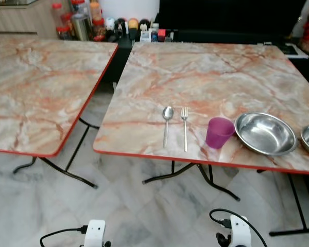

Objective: Setting the table

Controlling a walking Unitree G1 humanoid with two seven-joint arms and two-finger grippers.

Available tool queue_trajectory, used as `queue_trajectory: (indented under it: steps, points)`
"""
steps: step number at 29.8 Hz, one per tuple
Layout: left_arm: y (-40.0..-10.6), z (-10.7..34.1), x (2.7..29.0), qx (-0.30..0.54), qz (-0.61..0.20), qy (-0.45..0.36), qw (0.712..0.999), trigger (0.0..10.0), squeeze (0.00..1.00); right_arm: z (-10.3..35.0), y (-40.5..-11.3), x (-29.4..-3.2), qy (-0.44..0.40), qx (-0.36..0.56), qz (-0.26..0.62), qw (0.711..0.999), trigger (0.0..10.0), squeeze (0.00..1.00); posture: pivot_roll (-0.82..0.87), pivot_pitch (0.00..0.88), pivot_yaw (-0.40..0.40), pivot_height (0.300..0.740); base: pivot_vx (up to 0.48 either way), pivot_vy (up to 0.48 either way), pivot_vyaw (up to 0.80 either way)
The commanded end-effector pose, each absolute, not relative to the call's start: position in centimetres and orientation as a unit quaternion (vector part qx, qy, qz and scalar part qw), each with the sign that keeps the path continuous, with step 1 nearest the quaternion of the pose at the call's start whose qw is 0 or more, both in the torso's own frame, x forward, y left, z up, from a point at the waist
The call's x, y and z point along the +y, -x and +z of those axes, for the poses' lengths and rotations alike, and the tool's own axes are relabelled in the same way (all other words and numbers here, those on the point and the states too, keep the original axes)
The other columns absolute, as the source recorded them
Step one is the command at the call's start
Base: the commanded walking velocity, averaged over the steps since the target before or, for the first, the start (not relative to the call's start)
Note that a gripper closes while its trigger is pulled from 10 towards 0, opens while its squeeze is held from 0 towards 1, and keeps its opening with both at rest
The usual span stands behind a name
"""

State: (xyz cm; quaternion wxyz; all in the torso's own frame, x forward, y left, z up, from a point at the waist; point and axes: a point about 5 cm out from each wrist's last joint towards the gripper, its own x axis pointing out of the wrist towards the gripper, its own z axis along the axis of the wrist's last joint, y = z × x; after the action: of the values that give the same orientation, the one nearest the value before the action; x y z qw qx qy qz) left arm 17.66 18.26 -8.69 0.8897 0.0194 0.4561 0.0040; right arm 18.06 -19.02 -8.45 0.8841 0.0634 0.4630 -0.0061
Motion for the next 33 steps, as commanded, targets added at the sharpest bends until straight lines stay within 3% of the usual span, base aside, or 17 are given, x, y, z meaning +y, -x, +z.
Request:
queue_trajectory:
  steps: [1,9,22,33]
  points:
    - [-17.6,-8.8,17.7,0.462,-0.006,-0.029,0.886,10.0,0.0,-8.7,-17.2,-19.9,-0.065,0.472,-0.024,0.879,10.0,0.0,0.02,0.112,-0.009,0.74,0.0,0.0,0.0]
    - [-17.7,-8.8,17.9,0.465,-0.003,-0.026,0.885,10.0,0.0,-8.7,-17.3,-19.9,-0.068,0.472,-0.026,0.879,10.0,0.0,0.02,0.117,-0.006,0.74,0.0,0.0,0.0]
    - [-17.7,-8.8,17.9,0.467,-0.004,-0.026,0.884,10.0,0.0,-8.7,-17.2,-19.9,-0.066,0.476,-0.025,0.877,10.0,0.0,0.02,0.122,-0.004,0.74,0.0,0.0,-0.55]
    - [-17.0,-9.0,18.7,0.472,-0.004,-0.029,0.881,10.0,0.0,-8.6,-17.4,-20.0,-0.047,0.472,-0.019,0.88,10.0,0.0,-0.01,0.126,-0.003,0.74,0.0,0.0,0.0]
